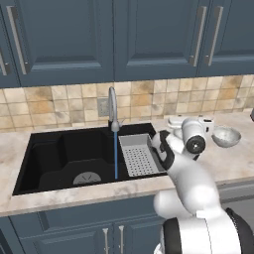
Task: Rinse each bowl for a few seconds and place them down in the sink or on the counter.
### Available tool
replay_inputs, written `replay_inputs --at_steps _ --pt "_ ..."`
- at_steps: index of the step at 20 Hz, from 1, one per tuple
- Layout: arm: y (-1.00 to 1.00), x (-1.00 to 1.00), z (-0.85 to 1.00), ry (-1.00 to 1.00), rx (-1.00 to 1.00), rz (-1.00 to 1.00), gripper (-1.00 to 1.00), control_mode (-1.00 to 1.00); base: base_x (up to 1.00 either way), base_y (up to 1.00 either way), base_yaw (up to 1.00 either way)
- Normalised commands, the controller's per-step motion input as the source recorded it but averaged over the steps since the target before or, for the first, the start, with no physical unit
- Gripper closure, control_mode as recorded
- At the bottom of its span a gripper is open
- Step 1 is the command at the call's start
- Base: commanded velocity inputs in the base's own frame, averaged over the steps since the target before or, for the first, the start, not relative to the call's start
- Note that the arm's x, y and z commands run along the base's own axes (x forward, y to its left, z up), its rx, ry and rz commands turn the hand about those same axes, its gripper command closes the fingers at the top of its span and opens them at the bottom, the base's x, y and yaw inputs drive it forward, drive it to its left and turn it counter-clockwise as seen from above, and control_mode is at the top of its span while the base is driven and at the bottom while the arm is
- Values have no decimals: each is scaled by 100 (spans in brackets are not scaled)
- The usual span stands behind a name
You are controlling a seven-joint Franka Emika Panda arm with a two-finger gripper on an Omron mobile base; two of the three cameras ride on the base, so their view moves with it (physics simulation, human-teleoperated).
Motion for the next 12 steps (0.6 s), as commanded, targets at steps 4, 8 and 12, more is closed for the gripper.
replay_inputs --at_steps 4,8,12 --pt "2 -26 53 2 -2 1 -100 -100 0 0 0" --pt "-3 -36 43 3 -1 0 -100 -100 0 0 0" --pt "-4 -36 41 6 0 0 -100 -100 0 0 0"
